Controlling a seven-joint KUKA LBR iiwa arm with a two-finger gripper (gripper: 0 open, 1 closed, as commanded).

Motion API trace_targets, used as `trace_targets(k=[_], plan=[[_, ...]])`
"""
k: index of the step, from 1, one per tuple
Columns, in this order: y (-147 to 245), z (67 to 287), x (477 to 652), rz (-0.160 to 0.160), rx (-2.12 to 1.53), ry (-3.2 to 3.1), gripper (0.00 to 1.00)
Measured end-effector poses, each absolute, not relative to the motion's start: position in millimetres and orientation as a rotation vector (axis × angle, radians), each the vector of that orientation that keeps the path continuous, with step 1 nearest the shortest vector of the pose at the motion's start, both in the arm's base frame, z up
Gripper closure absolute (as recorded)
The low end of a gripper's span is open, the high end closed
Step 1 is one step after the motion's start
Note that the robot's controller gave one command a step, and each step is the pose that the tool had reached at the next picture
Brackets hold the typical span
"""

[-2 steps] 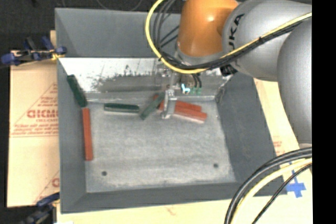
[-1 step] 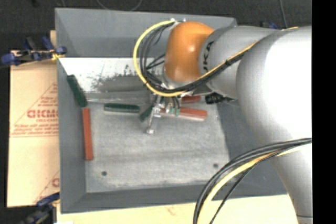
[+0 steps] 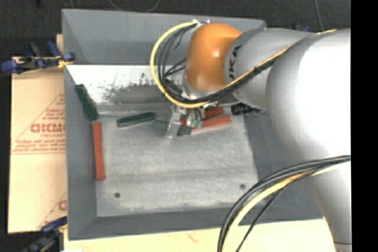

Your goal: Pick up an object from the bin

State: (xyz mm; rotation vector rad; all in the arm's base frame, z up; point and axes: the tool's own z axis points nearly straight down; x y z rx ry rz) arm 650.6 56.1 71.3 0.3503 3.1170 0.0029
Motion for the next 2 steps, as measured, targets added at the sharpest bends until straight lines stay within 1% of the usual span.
trace_targets(k=[1, 2], plan=[[53, 71, 568.5, 0.002, 0.638, 3.077, 1.0], [45, 249, 590.1, 0.005, 0.661, 3.059, 1.0]])
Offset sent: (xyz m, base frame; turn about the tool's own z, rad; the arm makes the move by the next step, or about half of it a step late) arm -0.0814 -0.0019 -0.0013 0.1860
